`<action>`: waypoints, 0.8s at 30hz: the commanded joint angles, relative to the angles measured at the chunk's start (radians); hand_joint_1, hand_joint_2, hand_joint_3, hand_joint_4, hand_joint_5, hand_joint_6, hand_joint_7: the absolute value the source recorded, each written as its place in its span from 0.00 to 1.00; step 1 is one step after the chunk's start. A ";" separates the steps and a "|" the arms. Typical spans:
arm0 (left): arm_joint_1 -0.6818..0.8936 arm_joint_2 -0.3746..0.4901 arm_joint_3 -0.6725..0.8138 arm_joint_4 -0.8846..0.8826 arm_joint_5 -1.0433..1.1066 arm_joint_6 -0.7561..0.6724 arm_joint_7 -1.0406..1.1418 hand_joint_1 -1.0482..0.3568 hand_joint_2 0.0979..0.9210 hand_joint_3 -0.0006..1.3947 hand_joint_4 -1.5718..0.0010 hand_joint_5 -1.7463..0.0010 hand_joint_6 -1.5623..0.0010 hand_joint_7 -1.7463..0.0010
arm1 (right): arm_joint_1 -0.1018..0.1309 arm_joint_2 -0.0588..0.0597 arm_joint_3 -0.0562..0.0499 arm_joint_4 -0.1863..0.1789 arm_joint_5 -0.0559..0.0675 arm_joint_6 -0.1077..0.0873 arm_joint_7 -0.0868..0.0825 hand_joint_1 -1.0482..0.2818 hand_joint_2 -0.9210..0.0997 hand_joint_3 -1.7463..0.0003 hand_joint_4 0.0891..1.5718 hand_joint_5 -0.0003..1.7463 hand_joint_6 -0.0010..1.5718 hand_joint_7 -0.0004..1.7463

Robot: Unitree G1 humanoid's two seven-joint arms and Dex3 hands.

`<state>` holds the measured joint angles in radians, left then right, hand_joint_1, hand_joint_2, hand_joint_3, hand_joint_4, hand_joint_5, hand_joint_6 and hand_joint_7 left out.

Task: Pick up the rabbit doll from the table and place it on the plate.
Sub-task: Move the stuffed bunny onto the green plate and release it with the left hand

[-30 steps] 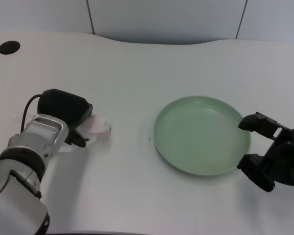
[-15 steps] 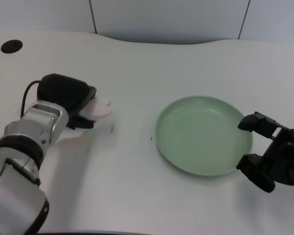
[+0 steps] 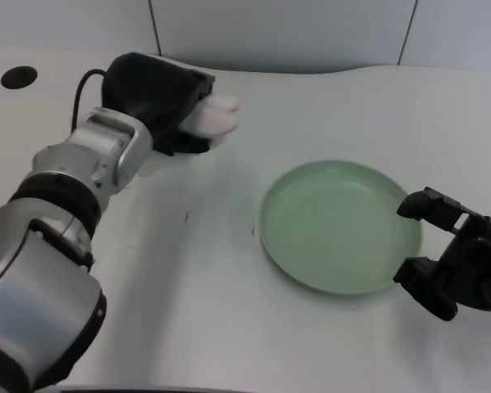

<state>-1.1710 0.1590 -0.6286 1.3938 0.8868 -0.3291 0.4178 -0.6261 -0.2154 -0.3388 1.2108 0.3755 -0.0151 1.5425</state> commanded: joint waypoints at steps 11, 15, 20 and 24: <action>-0.031 -0.172 0.004 -0.015 -0.034 -0.095 0.035 0.28 1.00 0.38 0.50 0.00 0.59 0.07 | 0.002 0.006 0.006 -0.006 0.001 0.006 -0.004 0.25 0.00 0.91 0.58 0.94 0.52 0.71; -0.014 -0.213 -0.029 -0.015 -0.014 -0.102 0.057 0.29 1.00 0.37 0.51 0.00 0.61 0.06 | 0.006 0.016 0.004 -0.014 0.004 -0.002 -0.008 0.25 0.00 0.90 0.58 0.94 0.53 0.71; 0.009 -0.244 -0.072 -0.010 0.005 -0.118 0.038 0.28 1.00 0.39 0.51 0.00 0.62 0.04 | 0.003 0.021 0.010 -0.015 0.001 0.012 -0.007 0.25 0.00 0.92 0.56 0.96 0.53 0.68; 0.027 -0.255 -0.110 -0.008 0.031 -0.121 0.040 0.27 1.00 0.39 0.51 0.00 0.61 0.07 | 0.002 0.025 0.016 -0.021 -0.003 0.005 -0.011 0.24 0.00 0.92 0.56 0.98 0.56 0.68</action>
<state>-1.1593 -0.0977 -0.7236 1.3814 0.9012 -0.4486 0.4515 -0.6261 -0.1894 -0.3261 1.2044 0.3734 -0.0073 1.5374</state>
